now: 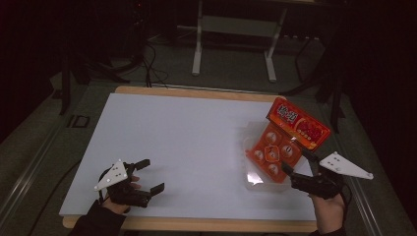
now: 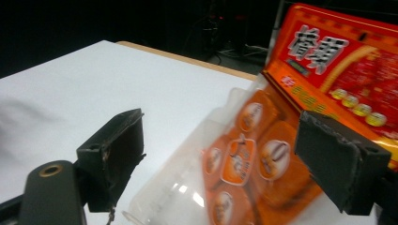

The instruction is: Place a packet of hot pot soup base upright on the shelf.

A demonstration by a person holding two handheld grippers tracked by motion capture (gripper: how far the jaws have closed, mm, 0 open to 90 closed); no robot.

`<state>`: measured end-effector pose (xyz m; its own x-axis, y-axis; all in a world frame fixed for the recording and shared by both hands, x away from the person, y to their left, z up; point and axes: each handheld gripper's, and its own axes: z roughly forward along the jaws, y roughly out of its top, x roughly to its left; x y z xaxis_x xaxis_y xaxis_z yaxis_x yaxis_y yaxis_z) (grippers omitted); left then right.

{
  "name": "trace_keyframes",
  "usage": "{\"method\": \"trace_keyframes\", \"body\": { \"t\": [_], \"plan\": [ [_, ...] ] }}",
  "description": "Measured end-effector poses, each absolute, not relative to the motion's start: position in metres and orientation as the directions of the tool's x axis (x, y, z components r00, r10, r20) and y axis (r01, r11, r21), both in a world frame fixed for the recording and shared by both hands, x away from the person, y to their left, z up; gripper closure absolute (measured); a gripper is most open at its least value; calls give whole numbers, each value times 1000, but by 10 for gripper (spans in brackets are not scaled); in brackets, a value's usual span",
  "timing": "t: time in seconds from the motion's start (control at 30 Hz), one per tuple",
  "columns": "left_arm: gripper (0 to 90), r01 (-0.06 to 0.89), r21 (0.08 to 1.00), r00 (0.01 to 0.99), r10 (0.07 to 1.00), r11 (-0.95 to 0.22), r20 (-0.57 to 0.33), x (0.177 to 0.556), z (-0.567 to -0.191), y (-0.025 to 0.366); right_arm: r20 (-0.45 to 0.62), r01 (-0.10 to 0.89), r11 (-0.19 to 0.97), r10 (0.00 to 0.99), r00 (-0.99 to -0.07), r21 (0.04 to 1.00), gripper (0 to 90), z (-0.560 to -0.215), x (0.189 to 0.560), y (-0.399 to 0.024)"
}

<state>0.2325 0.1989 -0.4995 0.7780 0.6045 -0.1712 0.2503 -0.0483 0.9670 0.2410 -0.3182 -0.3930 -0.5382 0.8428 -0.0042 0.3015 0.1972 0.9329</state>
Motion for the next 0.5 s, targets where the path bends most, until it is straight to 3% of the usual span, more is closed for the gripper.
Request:
{"method": "trace_keyframes", "body": {
  "t": [0.5],
  "plan": [
    [21, 246, 968, 785, 598, -58, -164, 230, -499, 197, 29, 279, 188, 780, -625, 942, 142, -404, 246, -281]
  ]
}}
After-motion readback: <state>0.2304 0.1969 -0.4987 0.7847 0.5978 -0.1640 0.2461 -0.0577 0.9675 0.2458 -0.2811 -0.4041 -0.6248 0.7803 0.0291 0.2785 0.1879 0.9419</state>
